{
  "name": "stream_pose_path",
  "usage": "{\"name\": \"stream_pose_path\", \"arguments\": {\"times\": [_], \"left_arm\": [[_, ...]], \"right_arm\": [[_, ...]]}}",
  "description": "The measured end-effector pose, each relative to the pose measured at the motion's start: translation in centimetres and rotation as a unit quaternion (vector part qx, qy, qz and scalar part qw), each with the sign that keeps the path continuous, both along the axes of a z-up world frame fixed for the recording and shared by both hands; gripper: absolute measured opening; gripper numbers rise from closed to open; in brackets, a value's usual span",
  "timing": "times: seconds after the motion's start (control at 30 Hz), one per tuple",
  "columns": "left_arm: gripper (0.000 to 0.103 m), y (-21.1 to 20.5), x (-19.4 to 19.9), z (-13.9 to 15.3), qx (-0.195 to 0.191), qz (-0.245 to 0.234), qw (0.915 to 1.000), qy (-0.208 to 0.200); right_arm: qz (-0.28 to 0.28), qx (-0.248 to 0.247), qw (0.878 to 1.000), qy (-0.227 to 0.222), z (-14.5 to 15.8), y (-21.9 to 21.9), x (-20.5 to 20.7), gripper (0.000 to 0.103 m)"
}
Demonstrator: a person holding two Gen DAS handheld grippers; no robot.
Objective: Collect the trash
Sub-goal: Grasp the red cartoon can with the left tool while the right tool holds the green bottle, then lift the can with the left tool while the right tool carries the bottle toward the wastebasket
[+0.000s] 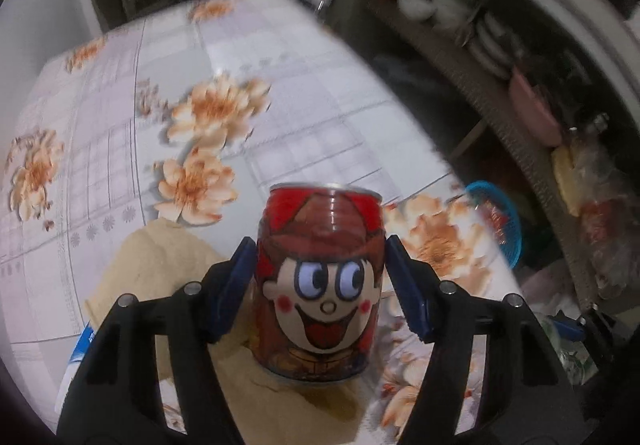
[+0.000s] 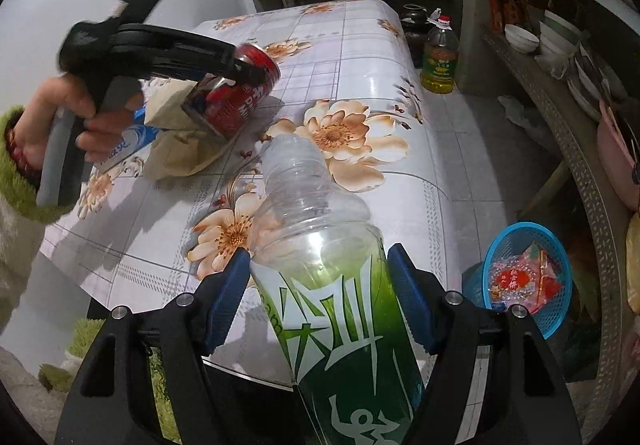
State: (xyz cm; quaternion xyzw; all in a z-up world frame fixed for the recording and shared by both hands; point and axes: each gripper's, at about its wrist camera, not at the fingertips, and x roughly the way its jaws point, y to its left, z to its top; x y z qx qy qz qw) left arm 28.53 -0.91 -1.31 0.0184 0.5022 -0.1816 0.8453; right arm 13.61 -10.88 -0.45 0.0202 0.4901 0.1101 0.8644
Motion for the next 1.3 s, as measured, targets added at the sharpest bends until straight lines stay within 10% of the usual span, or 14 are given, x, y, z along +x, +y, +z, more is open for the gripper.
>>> {"name": "stream_pose_path", "arguments": {"times": [0.23, 0.47, 0.83, 1.3], "left_arm": [[0.062, -0.9, -5.0, 2.2, -0.052, -0.018, 0.9937, -0.098], [0.061, -0.9, -9.6, 2.0, -0.078, 0.005, 0.9904, -0.114], [0.061, -1.9, -17.6, 0.7, -0.051, -0.027, 0.9899, -0.130], [0.062, -2.7, -19.4, -0.1, -0.019, -0.045, 0.9874, -0.150]], "right_arm": [[-0.024, 0.015, 1.000, 0.007, 0.0, -0.7, 0.4, 0.069], [-0.062, 0.049, 0.996, 0.028, 0.0, -2.2, 0.9, 0.069], [-0.122, 0.212, 0.965, 0.095, -1.6, -5.6, 2.4, 0.069], [-0.110, 0.228, 0.958, 0.133, -2.1, -4.9, 2.5, 0.070]]}}
